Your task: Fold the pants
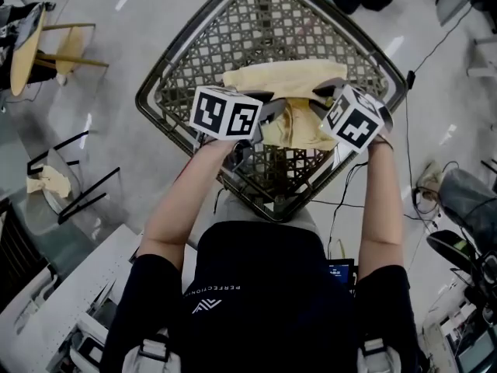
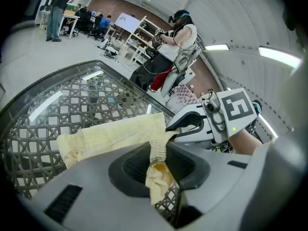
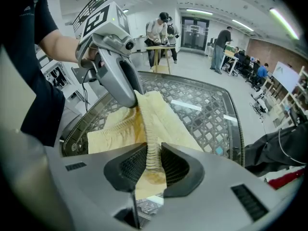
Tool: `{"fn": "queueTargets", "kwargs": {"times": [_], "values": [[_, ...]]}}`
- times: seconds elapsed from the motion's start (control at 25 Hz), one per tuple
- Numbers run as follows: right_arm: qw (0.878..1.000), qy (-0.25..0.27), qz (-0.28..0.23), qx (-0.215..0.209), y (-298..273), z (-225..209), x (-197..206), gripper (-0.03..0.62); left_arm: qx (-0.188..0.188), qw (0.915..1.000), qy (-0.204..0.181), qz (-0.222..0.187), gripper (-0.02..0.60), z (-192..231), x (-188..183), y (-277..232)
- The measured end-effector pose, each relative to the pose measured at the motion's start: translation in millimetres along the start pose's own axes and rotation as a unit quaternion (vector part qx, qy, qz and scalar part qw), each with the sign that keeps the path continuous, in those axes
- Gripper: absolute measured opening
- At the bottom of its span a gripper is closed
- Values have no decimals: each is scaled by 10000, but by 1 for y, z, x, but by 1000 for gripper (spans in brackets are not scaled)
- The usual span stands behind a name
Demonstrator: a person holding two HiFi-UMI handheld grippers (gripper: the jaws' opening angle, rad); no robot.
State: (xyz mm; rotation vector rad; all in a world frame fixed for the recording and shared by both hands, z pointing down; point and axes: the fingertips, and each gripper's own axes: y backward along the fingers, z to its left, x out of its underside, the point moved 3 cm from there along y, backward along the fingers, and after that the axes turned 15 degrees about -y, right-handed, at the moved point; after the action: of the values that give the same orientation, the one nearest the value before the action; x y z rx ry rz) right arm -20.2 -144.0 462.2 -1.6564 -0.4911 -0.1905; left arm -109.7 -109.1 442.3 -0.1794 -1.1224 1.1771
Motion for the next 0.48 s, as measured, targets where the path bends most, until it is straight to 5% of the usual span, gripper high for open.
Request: {"fn": "queueTargets", "kwargs": {"times": [0.48], "values": [[9993, -331, -75, 139, -26, -27, -11, 91, -317, 9993, -22, 176, 98, 42, -6, -19]]}}
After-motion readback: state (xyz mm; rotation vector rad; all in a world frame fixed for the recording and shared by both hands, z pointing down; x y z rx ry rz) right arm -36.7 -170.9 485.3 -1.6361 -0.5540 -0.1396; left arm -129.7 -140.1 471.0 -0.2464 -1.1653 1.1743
